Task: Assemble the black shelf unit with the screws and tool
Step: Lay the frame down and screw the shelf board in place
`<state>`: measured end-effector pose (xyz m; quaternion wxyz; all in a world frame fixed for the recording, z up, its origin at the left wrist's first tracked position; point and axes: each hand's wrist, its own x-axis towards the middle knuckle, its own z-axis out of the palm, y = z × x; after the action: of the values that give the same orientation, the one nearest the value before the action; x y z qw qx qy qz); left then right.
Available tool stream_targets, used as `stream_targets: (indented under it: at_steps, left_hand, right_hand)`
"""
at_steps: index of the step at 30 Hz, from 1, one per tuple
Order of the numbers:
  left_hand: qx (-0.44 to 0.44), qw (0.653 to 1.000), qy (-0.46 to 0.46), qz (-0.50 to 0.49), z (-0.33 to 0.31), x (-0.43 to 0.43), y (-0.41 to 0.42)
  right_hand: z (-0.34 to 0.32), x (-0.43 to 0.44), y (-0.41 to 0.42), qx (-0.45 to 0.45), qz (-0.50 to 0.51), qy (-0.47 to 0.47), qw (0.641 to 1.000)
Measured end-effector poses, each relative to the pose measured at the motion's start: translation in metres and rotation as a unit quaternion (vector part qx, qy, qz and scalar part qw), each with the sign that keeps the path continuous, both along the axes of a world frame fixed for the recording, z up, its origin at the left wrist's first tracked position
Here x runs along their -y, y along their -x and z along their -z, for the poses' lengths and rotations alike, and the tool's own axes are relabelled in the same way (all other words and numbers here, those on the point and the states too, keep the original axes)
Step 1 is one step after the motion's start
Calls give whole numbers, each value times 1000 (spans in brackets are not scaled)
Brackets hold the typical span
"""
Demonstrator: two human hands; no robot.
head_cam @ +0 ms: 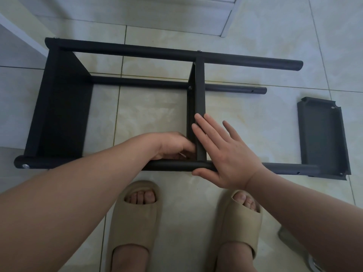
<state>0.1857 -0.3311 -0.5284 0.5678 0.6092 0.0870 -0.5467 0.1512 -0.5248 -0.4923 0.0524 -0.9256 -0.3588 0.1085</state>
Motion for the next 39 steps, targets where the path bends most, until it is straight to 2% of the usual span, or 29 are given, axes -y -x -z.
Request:
stream_targets:
  at_steps: [7,15,24,32,39]
  left_hand:
    - [31,999,-5,18,1,-3,0]
    - [7,1000,26,-16,2,-3,0]
    - [63,997,-13,38,-1,-3,0]
    - [2,1000,29,-6,2,-3,-1]
    - [49,998,-3,37,1,-3,0]
  right_hand:
    - [0,0,0,-3,1,3,1000]
    - [1,0,0,1,3,4,1000]
    - [2,0,0,3,1,6,1000]
    - [3,1,0,9,3,0,1000]
    - [3,0,0,12,3,1,1000]
